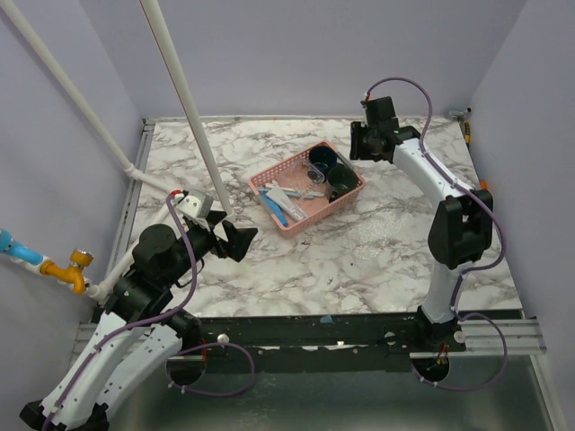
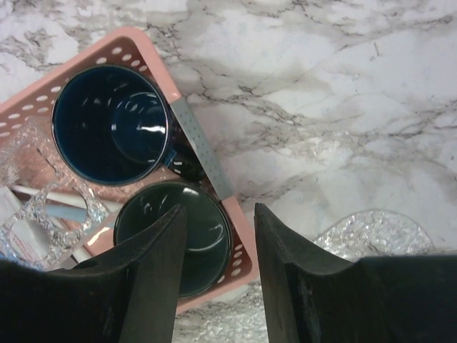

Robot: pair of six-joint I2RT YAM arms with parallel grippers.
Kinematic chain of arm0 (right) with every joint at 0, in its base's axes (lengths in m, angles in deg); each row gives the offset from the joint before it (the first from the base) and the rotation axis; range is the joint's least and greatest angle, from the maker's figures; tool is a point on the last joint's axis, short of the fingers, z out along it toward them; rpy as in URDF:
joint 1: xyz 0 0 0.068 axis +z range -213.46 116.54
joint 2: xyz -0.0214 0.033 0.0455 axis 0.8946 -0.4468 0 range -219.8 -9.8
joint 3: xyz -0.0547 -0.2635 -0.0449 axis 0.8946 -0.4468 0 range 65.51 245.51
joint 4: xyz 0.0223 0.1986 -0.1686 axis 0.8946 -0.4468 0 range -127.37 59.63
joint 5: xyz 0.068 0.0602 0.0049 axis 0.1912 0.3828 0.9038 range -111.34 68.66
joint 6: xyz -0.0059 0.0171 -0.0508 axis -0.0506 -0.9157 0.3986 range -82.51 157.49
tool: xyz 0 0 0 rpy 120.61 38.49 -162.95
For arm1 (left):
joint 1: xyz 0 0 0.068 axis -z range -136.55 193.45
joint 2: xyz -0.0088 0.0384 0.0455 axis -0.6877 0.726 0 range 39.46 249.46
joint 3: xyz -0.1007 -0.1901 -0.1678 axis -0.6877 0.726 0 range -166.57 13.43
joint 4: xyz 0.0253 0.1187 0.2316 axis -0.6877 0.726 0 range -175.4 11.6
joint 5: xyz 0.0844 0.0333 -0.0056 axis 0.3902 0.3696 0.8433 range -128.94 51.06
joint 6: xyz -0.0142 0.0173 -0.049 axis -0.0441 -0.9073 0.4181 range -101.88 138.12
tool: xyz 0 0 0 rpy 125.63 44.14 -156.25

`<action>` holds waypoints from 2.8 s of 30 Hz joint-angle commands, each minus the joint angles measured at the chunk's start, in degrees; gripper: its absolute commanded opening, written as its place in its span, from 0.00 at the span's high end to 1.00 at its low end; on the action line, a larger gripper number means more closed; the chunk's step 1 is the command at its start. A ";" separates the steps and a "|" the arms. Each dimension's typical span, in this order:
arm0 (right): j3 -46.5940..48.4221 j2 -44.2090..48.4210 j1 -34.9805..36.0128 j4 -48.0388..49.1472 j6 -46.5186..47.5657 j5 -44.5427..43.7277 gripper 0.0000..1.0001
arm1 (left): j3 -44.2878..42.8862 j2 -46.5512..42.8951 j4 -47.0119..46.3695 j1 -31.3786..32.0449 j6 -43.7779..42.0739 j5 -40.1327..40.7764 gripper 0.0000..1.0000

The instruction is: Prepare toiletry sets of a toothbrush and toothpaste on the tray

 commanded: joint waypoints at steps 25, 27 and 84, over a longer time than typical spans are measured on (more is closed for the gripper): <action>12.01 -15.68 -0.82 -4.68 3.99 6.44 0.61 | -0.59 -0.93 0.69 -0.21 -0.40 0.66 0.01; 12.04 -16.00 -0.90 -4.77 4.00 6.68 0.61 | -0.59 -0.93 0.78 -0.16 -0.40 0.68 0.01; -4.02 -6.10 -0.82 -3.19 -7.25 -6.11 1.00 | -0.56 -1.63 0.61 -0.14 -0.16 -0.74 0.01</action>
